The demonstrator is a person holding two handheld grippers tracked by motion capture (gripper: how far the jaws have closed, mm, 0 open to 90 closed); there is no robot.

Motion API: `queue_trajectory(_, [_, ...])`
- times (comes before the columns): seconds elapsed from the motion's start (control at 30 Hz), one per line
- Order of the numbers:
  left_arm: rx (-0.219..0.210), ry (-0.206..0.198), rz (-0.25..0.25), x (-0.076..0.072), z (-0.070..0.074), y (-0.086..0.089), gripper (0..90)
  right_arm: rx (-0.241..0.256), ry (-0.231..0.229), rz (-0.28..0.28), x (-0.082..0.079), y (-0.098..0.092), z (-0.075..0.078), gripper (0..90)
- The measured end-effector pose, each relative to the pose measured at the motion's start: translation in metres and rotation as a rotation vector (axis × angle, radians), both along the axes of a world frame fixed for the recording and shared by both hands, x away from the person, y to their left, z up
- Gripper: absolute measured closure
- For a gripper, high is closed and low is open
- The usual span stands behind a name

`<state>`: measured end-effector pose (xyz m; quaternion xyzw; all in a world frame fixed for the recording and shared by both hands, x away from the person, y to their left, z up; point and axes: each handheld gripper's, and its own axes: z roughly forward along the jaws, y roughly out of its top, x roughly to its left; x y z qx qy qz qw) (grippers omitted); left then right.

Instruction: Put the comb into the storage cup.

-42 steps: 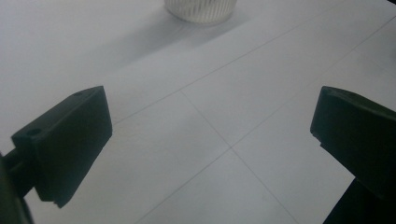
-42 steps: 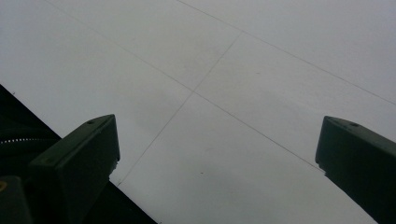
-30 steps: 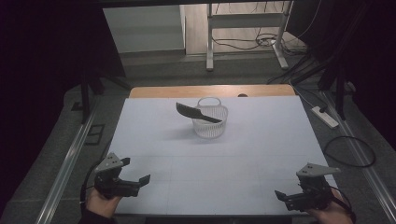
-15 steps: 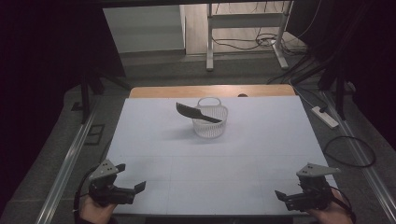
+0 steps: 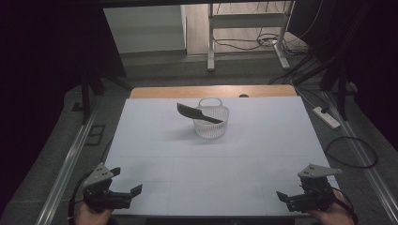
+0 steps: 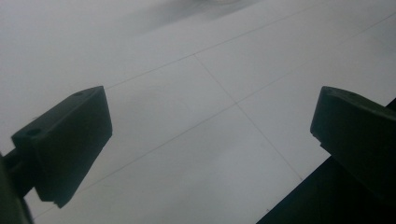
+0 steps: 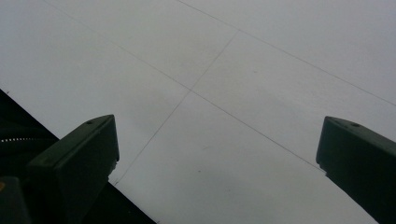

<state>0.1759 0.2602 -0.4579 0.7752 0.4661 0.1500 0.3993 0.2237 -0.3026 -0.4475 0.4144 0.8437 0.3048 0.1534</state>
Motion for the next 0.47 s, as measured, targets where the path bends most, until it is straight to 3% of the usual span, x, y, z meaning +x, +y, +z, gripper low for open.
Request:
queue_trajectory(0.17, [0.039,0.009,0.008,-0.0023,0.0004,-0.0026,0.0,0.004,-0.006,-0.009,-0.0001,-0.0004,0.0002,0.0])
queue_trajectory(0.33, [0.073,0.017,0.012,-0.0018,0.0001,-0.0056,0.0,0.008,-0.017,-0.057,-0.0004,-0.0031,0.0014,0.0])
queue_trajectory(0.47, [0.07,0.03,0.014,-0.0003,-0.0003,-0.0063,0.0,0.006,-0.013,-0.073,-0.0003,-0.0045,0.0013,0.0])
